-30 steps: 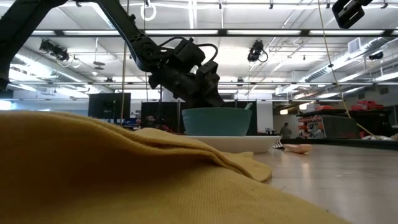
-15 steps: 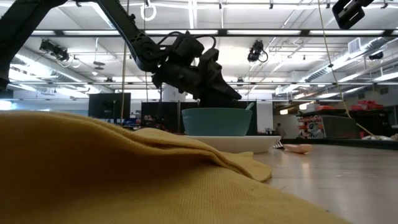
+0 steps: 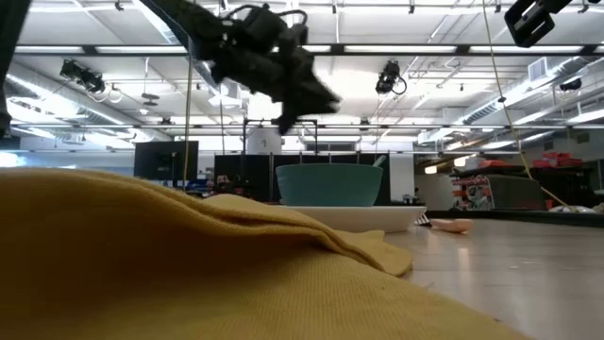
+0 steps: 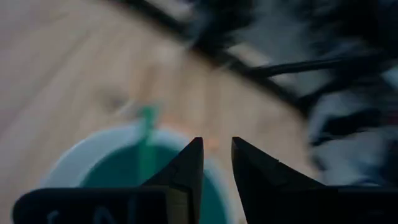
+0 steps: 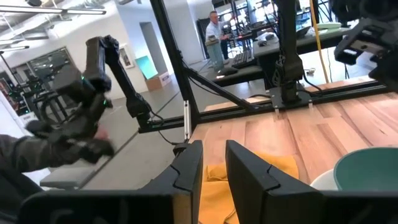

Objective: Set table place
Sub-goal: Place the gold spoon inside the green bowl

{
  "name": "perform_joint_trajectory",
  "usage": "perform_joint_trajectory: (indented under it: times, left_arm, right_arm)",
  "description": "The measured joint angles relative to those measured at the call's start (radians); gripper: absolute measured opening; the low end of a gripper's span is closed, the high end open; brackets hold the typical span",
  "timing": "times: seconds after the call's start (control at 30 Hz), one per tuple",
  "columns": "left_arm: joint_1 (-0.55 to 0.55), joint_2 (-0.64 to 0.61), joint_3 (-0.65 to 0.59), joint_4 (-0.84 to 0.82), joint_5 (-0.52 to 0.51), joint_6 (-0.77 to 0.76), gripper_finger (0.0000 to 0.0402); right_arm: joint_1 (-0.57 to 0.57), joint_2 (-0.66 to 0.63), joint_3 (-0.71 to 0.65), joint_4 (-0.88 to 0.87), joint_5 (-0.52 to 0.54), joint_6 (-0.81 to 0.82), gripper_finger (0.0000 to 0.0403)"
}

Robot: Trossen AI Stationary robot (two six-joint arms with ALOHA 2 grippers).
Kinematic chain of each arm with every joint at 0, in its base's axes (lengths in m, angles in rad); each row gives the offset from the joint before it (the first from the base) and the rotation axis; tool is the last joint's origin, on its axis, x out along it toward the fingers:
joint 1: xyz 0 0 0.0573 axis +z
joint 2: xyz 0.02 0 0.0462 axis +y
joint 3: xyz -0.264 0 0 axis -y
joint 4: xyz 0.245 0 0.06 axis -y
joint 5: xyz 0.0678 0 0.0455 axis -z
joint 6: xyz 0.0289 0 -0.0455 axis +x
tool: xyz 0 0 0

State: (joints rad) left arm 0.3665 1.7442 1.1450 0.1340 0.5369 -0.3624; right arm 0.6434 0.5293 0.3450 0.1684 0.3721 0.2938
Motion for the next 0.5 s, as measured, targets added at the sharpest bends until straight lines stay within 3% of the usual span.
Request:
perform_joint_trajectory:
  times: [0.23,0.33,0.5]
  left_arm:
    - [0.017,-0.178,0.0,-0.669,-0.486,0.086,0.0072]
    - [0.002,-0.179,-0.004,-0.772,-0.536,0.093,0.0069]
    - [-0.03,-0.115,-0.025,-0.757,-0.541,0.139,0.0068]
  right_arm:
    - [0.0,0.0,0.0,-0.005,0.0,-0.006,0.0077]
    - [0.0,0.0,0.0,-0.005,0.0,-0.012,0.0077]
    - [0.0,0.0,0.0,-0.004,0.0,-0.011,0.0077]
